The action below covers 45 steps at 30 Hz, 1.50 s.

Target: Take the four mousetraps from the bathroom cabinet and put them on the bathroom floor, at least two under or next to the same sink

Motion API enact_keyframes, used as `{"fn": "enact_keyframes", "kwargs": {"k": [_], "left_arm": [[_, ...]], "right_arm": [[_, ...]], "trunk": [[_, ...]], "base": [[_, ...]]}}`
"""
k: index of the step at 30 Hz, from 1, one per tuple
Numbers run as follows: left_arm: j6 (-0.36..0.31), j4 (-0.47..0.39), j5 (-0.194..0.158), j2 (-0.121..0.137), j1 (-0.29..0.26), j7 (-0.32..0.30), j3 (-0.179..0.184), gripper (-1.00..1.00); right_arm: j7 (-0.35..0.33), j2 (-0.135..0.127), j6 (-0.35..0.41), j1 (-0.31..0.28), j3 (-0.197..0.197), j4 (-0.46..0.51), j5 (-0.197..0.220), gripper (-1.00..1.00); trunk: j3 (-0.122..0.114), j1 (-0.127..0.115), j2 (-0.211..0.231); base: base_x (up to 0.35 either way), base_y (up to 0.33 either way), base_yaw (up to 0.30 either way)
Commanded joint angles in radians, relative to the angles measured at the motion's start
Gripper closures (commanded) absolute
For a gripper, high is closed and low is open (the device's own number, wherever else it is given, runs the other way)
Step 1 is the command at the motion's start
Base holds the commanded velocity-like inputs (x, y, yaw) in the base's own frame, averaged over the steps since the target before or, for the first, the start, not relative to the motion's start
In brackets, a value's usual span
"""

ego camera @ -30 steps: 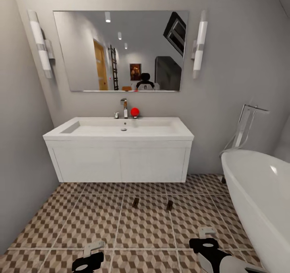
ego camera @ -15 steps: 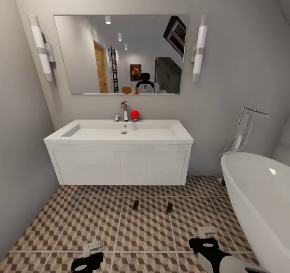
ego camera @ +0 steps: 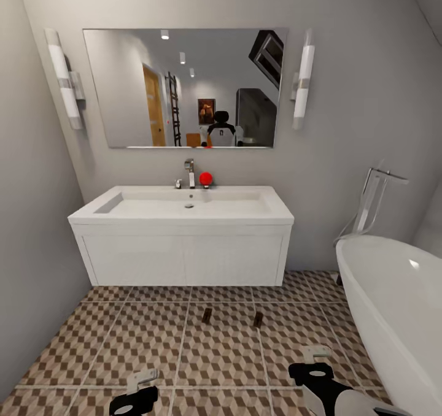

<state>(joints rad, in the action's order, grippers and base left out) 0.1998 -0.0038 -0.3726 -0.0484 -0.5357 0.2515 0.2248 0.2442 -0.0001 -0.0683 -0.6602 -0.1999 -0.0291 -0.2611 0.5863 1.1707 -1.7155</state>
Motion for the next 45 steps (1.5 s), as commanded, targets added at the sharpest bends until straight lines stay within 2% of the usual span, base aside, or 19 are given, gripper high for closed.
{"fn": "enact_keyframes", "kwargs": {"k": [1,12,16,22,23,31,40,45], "left_arm": [[0.002,0.001,-0.008,0.000,0.000,0.003,0.008,-1.00],[0.001,0.001,-0.008,0.001,0.023,0.003,0.008,-1.00],[0.001,0.001,-0.008,0.002,0.043,0.003,0.008,-1.00],[0.001,0.001,-0.008,0.003,0.085,0.000,0.008,-1.00],[0.001,0.001,-0.008,0.003,0.104,-0.001,0.008,-1.00],[0.001,0.001,-0.008,0.005,0.190,-0.010,0.008,-1.00],[0.001,0.001,-0.008,0.010,0.255,-0.014,0.008,-1.00],[0.001,0.001,-0.007,0.010,0.281,-0.019,0.008,-1.00]], "right_arm": [[0.004,0.000,-0.006,-0.001,-0.009,-0.003,-0.009,-1.00],[0.003,-0.002,-0.003,-0.001,-0.009,-0.004,-0.007,-1.00],[0.004,-0.007,-0.001,0.018,-0.009,-0.004,-0.006,-1.00],[0.004,-0.010,-0.002,0.098,-0.009,-0.004,-0.008,-1.00],[0.004,-0.010,-0.002,0.131,-0.009,-0.004,-0.008,-1.00],[0.005,-0.011,-0.003,0.272,-0.009,-0.003,-0.008,-1.00],[0.004,-0.010,-0.013,0.393,-0.009,-0.004,-0.007,-1.00],[0.004,-0.009,-0.015,0.433,-0.010,-0.005,-0.004,-1.00]], "trunk": [[-0.002,-0.004,0.007],[-0.037,-0.046,0.084],[-0.049,-0.062,0.112],[-0.068,-0.085,0.154],[-0.071,-0.088,0.161],[-0.096,-0.119,0.217],[-0.124,-0.154,0.280],[-0.140,-0.173,0.315]], "base": [[0.000,0.000,0.000],[0.000,0.000,0.000],[0.000,0.000,0.000],[0.000,0.000,0.000],[0.000,0.000,0.000],[0.000,0.000,0.000],[0.000,0.000,0.000],[0.000,0.000,0.000]]}}
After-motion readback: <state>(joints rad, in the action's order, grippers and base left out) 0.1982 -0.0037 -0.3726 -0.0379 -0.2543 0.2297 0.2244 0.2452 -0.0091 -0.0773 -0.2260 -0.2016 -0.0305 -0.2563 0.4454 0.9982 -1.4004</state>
